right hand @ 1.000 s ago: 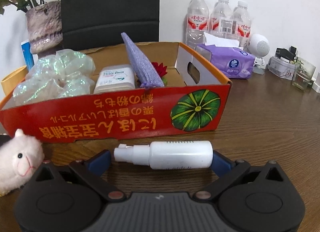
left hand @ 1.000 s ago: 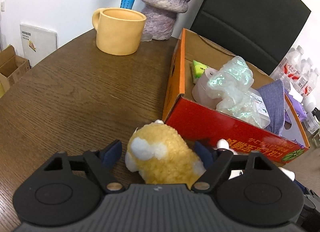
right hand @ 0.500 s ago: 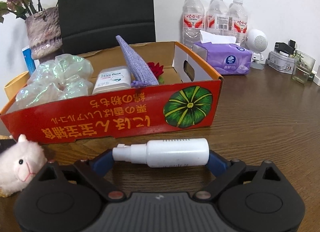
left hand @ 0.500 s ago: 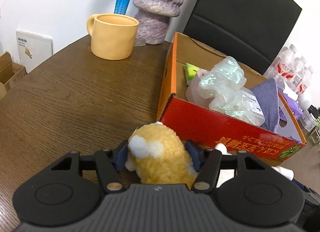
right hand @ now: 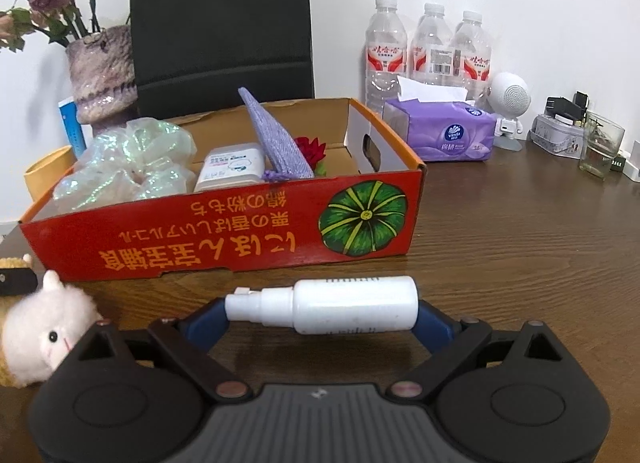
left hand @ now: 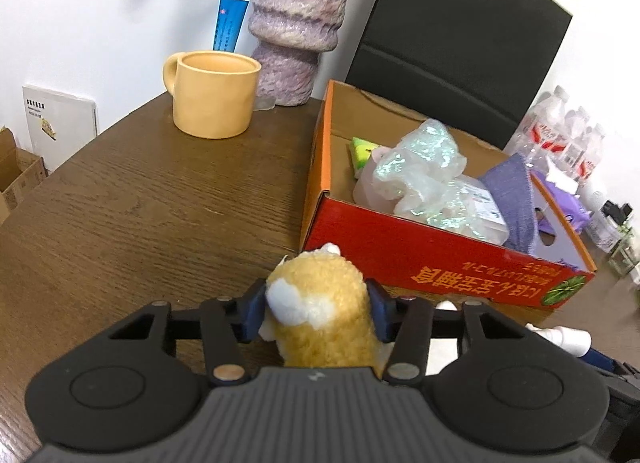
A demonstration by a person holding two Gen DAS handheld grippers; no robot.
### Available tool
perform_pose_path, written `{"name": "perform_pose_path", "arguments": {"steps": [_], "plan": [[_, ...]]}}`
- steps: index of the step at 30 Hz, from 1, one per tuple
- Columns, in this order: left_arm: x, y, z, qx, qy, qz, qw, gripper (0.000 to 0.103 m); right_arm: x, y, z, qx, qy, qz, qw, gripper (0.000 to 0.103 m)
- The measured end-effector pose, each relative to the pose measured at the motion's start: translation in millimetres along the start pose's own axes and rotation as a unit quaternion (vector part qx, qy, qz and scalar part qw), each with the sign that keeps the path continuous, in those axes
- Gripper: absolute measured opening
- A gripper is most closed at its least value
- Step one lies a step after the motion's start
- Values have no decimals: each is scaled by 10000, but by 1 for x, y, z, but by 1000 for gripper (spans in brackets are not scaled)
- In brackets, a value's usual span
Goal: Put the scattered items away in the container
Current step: 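Lift and carry plush sheep and spray bottle over the cardboard box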
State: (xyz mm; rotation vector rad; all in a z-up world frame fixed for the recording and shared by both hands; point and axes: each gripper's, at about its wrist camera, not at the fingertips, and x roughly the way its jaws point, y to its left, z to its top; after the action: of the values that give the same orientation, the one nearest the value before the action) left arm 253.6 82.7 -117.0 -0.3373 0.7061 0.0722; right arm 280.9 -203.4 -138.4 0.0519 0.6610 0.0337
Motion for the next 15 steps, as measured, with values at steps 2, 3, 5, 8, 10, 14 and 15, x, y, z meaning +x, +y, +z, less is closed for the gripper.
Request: {"name": "perform_pose_path", "arguments": {"steps": [2,3,5,8,10,14,15], "plan": [[-7,3,-3,-58,-14,-80,10000,52,-7,-3,-1,8,-12,55,10000,97],[-11,5,-5,-119,-3,-121,9999,52,-10,-4,-2,4,-19,84,10000,97],[-20,8,-7,-190,-39,-197,9996,52,-19,-4,-4,-40,-65,134,9999,97],[-39,10,-9,-207,-204,-278,9992,52,-34,-4,-5,-120,-147,215,9996,97],[-52,10,-12,-184,-287,-350,9988,52,-45,-4,-6,-195,-204,265,9993,97],[-75,10,-21,-143,-293,-458,9984,52,-65,-3,-6,-342,-265,341,9985,97],[-80,10,-23,-133,-254,-476,9985,52,-69,-3,-5,-353,-232,370,9984,97]]}}
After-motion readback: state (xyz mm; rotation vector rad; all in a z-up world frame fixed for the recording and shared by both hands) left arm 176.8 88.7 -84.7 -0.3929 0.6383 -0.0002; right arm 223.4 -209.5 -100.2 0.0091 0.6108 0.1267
